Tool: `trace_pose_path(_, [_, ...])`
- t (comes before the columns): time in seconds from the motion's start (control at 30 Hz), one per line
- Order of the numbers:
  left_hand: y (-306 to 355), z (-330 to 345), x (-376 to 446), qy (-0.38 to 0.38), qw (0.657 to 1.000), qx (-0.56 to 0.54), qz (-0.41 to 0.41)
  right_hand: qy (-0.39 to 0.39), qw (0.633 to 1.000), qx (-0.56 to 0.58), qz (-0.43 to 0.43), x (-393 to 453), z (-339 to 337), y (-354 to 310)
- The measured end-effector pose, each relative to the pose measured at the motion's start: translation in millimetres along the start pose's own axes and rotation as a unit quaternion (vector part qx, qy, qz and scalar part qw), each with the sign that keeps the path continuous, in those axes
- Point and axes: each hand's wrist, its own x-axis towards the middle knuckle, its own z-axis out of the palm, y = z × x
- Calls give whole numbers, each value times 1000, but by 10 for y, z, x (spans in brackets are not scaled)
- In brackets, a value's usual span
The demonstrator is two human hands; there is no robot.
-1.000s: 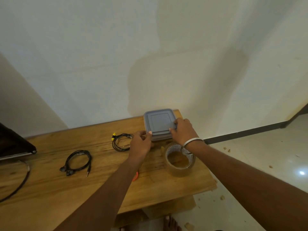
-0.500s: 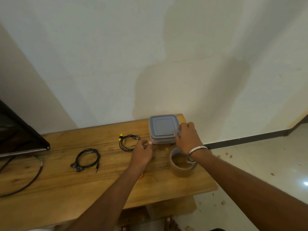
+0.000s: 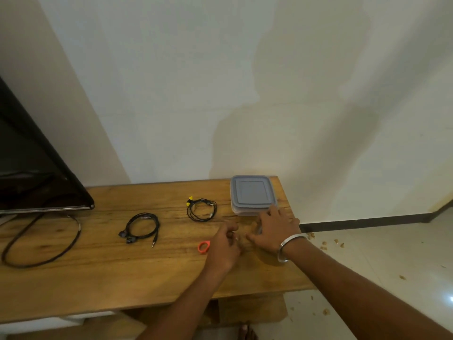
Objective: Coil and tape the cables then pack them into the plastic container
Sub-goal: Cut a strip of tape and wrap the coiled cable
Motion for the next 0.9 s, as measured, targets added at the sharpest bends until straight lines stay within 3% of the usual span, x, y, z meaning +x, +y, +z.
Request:
trace_pose_path(0.13, [-57, -11, -40, -3, 1000, -24, 0, -87, 996, -13, 12, -13, 85, 18])
trace_pose_path(0.23, [-69, -25, -87, -7, 1000, -24, 15, -67, 998, 6, 1, -17, 113, 28])
trace_pose_path(0.47, [131, -244, -213, -31, 990, -132, 47, -70, 966, 247, -30, -120, -114, -140])
trace_pose_path(0.73, [138, -581, -307, -89, 972, -207, 63, -133, 923, 355, -64, -263, -199, -265])
trace_pose_path(0.9, [32, -644, -300, -81, 965, -247, 33, -147, 902, 399, -77, -274, -183, -315])
